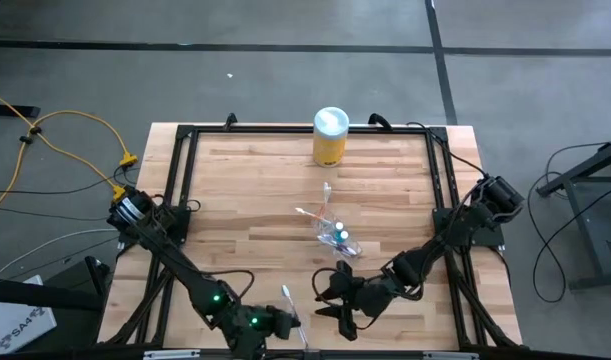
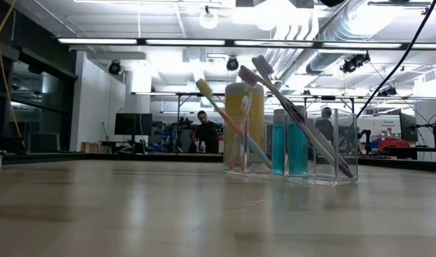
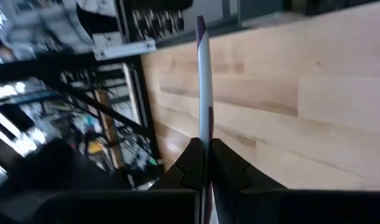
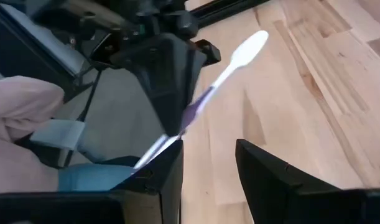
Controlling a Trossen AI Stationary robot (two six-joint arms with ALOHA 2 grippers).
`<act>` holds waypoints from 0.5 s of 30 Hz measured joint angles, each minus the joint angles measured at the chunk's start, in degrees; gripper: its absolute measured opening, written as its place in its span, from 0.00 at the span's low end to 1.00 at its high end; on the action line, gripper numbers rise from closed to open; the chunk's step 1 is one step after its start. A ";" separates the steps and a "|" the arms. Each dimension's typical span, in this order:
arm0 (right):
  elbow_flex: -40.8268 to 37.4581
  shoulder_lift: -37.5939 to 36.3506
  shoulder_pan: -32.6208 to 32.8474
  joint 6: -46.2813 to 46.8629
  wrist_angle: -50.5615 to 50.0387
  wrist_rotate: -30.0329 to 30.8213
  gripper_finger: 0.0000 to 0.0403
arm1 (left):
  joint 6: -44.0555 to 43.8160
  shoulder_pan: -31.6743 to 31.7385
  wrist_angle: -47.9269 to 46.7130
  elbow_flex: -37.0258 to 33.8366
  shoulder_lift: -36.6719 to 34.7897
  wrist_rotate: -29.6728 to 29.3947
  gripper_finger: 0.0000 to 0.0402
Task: Pick & Place toothbrushing station
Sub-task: Put the purple toothbrush into the bottom compartment of the transparent organizer
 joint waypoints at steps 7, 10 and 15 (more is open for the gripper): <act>-0.02 0.00 -2.26 -1.37 3.30 -4.12 0.34 | 6.98 -1.85 3.94 0.00 0.02 0.18 0.01; -0.02 0.00 -3.12 -2.20 5.92 -6.83 0.34 | 9.01 -2.12 4.51 0.00 0.08 1.25 0.01; -0.02 0.00 -4.07 -2.42 8.24 -10.49 0.34 | 11.69 -2.10 5.66 0.00 0.11 1.61 0.01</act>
